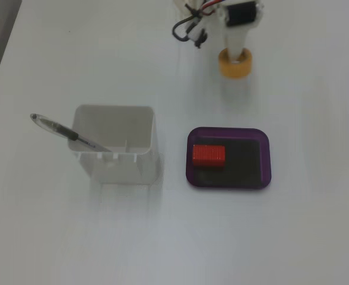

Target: Grab up the yellow tape and put it in the box.

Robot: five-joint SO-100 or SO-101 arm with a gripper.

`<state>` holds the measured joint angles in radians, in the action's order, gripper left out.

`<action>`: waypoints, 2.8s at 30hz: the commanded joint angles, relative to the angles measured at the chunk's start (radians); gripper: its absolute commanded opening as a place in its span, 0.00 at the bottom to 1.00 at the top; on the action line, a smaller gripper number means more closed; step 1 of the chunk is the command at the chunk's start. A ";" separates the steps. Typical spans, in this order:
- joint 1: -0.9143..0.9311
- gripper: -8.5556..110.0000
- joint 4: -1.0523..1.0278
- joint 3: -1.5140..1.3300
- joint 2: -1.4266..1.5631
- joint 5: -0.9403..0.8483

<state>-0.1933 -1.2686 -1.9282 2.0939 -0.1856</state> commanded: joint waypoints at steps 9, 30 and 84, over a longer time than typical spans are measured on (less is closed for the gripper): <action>-0.031 0.07 0.163 0.146 -0.184 0.232; 0.011 0.07 0.201 0.690 -0.839 0.321; 0.172 0.23 -0.192 0.273 0.055 0.321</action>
<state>-0.0476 -1.5555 -1.4220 1.9896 0.1411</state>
